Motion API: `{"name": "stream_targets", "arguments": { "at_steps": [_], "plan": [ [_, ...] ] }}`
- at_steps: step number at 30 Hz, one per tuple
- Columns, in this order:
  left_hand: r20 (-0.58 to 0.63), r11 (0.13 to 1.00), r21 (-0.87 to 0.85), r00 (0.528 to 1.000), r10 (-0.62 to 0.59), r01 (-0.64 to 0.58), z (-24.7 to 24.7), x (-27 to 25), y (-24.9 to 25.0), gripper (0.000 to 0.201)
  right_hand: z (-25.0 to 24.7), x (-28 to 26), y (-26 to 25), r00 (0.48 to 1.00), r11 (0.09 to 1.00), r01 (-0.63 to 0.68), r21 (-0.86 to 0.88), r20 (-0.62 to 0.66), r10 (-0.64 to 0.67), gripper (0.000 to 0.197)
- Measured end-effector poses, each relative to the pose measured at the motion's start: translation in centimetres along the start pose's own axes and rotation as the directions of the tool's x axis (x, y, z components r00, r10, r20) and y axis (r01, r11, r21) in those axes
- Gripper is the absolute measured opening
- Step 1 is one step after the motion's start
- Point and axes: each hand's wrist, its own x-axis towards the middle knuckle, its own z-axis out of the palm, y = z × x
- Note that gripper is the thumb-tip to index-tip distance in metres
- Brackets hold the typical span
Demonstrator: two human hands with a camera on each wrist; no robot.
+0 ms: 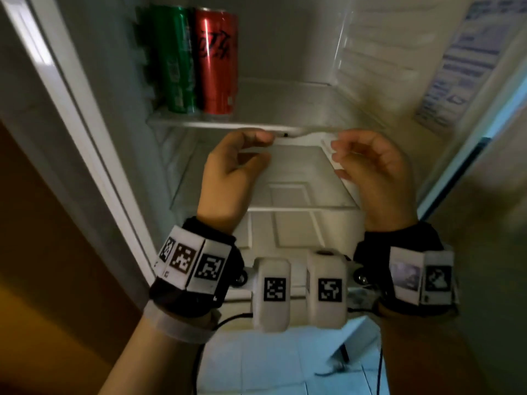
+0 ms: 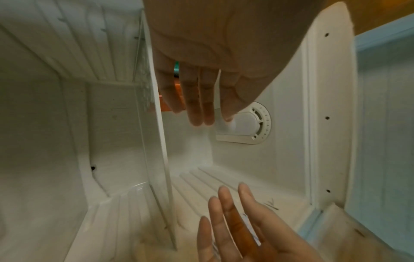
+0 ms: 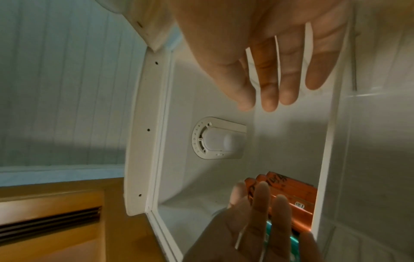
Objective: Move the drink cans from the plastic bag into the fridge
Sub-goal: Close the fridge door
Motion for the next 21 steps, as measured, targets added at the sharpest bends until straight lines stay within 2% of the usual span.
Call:
{"name": "stream_targets", "arguments": {
  "at_steps": [3, 7, 10, 13, 17, 19, 21],
  "plan": [
    [-0.017, 1.000, -0.012, 1.000, -0.003, 0.002, 1.9, -5.0, 1.5, 0.027, -2.9, -4.1, -1.1, 0.998, 0.997, 0.055, -0.051, 0.007, -0.055, 0.013],
    [-0.005, 0.996, -0.017, 0.996, -0.087, 0.087, 5.5, -13.6, 1.8, 0.023, -8.0, -10.9, -1.0, 0.998, 0.995, 0.052, -0.081, 0.031, -0.050, 0.014],
    [0.076, 0.984, 0.030, 0.981, -0.180, 0.178, 8.8, -19.1, 1.6, 0.024, -12.3, -15.1, -0.8, 1.000, 0.991, -0.008, -0.130, -0.006, 0.007, 0.013],
    [0.199, 0.970, 0.109, 0.951, -0.236, 0.218, 12.4, -22.4, 1.7, 0.027, -16.4, -17.9, -0.9, 0.998, 0.976, -0.054, -0.209, -0.046, 0.045, 0.014],
    [0.404, 0.952, 0.204, 0.867, -0.293, 0.226, 17.5, -25.8, 1.3, 0.024, -21.8, -21.5, 0.1, 0.982, 0.927, -0.186, -0.325, -0.090, 0.166, 0.011],
    [0.506, 0.939, 0.266, 0.797, -0.330, 0.219, 20.1, -27.4, 1.0, 0.028, -24.4, -23.6, 0.7, 0.965, 0.885, -0.262, -0.386, -0.111, 0.237, 0.014],
    [0.600, 0.923, 0.315, 0.707, -0.374, 0.221, 22.7, -28.9, 0.7, 0.034, -26.9, -25.4, 0.9, 0.946, 0.834, -0.325, -0.446, -0.149, 0.289, 0.017]
  ]
}}
